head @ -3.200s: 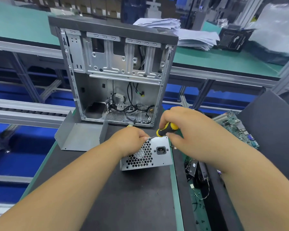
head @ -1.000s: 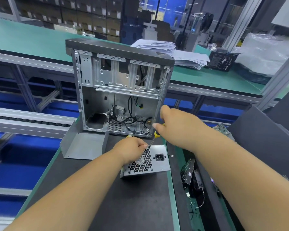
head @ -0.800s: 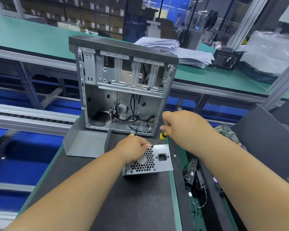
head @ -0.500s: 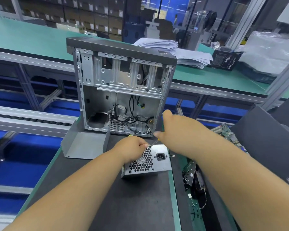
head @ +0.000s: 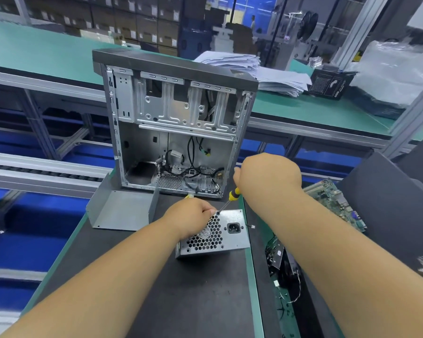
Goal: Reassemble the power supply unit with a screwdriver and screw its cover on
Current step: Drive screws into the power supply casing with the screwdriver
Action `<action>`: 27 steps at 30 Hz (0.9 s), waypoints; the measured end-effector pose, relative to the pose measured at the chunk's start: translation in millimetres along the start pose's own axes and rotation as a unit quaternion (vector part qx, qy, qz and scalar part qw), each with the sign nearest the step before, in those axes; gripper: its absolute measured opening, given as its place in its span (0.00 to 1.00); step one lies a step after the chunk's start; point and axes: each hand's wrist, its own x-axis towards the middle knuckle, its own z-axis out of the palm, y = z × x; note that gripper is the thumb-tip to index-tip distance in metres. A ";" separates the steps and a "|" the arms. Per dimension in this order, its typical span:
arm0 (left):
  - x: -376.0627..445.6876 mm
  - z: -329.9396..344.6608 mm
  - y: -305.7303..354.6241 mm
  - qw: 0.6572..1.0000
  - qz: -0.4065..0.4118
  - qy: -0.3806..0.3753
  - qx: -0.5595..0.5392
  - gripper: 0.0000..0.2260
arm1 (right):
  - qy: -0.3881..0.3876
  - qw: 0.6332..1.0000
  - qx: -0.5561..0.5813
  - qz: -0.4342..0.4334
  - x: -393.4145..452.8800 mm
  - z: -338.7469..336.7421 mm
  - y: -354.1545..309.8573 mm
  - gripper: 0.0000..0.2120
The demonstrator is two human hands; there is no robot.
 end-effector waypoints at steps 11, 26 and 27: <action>-2.1 -5.0 4.1 0.999 -0.009 -0.023 0.020 0.12 | -0.028 0.963 0.161 -0.216 -14.4 -5.3 30.2 0.06; -3.7 -8.6 9.3 0.999 -0.009 -0.025 0.042 0.20 | -0.035 0.966 0.217 -0.140 -17.5 -2.2 11.8 0.10; -3.9 -8.8 9.4 0.999 -0.008 -0.024 0.042 0.21 | -0.060 0.956 0.232 -0.168 -17.9 -4.8 17.7 0.07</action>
